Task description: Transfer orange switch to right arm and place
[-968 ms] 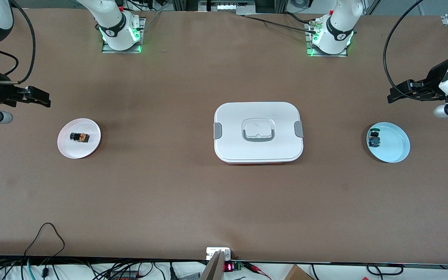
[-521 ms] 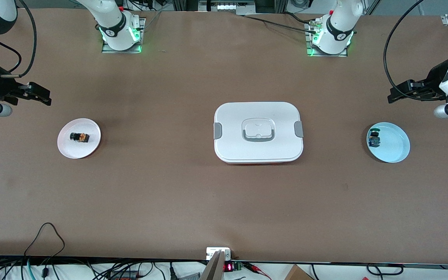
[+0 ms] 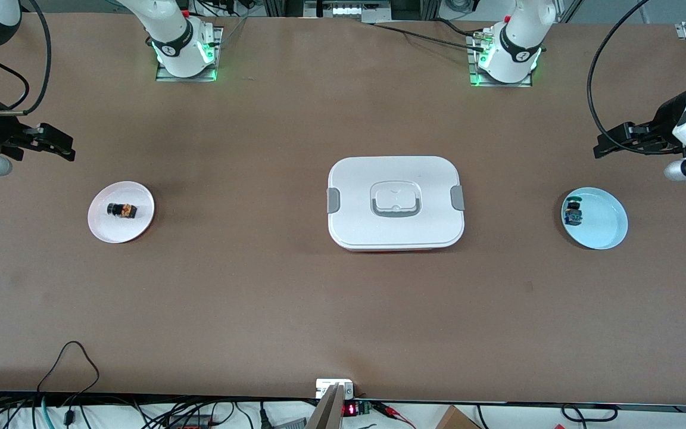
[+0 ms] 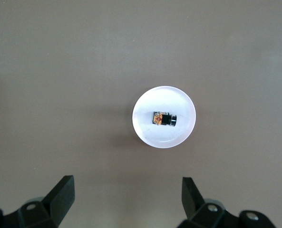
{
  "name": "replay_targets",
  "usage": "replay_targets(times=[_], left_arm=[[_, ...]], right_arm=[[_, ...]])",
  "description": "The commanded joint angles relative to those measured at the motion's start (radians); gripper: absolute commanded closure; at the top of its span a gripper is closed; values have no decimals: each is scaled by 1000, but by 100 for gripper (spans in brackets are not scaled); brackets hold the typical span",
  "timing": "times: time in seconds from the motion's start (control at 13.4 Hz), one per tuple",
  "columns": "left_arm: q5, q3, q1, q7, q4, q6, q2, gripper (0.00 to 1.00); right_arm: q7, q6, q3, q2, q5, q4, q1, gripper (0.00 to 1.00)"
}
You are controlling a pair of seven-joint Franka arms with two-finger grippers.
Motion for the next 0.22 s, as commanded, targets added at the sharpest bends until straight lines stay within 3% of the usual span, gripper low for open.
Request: replay_targets(times=[0.0,0.15], left_arm=[[15,3,0,-4,19,-3,9,0],[16,3,0,-4,19,-4,9,0]], right_arm=[[-7,-33,4,-12,4,11,-2,0],[-7,-39,4,-9,7,21,-2,0]])
